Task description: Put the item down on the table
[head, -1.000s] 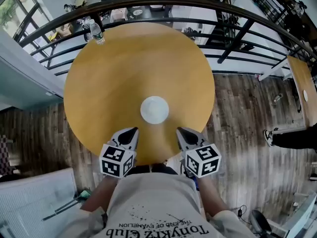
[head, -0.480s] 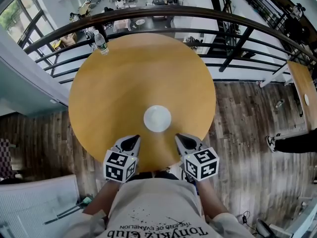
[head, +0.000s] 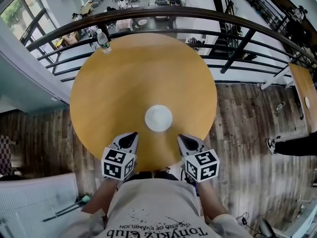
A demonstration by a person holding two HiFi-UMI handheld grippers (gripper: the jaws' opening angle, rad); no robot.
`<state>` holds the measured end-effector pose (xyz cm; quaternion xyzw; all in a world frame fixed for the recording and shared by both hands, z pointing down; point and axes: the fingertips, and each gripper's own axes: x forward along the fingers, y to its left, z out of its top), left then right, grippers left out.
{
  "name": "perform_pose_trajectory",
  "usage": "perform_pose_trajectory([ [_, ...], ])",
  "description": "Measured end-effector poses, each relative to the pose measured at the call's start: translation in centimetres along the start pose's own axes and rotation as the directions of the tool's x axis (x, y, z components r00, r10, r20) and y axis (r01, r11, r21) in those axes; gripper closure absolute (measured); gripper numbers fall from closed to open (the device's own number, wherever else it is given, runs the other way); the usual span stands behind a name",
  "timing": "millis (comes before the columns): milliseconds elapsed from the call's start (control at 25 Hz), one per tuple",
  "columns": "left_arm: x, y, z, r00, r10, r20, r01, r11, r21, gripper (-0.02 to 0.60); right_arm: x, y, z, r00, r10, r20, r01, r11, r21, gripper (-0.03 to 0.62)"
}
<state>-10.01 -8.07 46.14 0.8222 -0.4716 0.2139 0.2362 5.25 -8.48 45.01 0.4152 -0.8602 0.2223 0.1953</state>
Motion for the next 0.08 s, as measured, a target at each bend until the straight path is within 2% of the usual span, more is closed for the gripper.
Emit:
perform_pose_trajectory([
  [80,-0.11,0.23,0.15,1.0,0.003,0.002,-0.003,1.0,0.001,0.558,0.01,0.05,0.07,1.0,-0.002,0.001,0.002,1.0,-0.003,0.568],
])
